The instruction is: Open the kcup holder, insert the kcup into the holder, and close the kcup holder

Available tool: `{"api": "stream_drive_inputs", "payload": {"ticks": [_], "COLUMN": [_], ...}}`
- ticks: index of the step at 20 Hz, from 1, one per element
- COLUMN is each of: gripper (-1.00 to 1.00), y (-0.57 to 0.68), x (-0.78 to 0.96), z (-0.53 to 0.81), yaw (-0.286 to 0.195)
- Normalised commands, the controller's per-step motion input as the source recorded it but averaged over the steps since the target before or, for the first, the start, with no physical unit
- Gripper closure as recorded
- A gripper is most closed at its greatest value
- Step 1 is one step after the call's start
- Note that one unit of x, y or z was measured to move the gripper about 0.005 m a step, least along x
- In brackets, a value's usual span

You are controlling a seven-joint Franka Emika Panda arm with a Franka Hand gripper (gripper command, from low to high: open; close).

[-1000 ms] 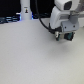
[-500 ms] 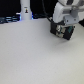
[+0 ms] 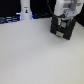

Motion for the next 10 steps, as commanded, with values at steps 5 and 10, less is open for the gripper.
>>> {"api": "stream_drive_inputs", "payload": {"ticks": [5,10], "gripper": [-1.00,-1.00], "y": [0.11,0.02], "x": [0.04,0.09], "z": [0.61,0.32], "yaw": [0.027,-0.015]}}
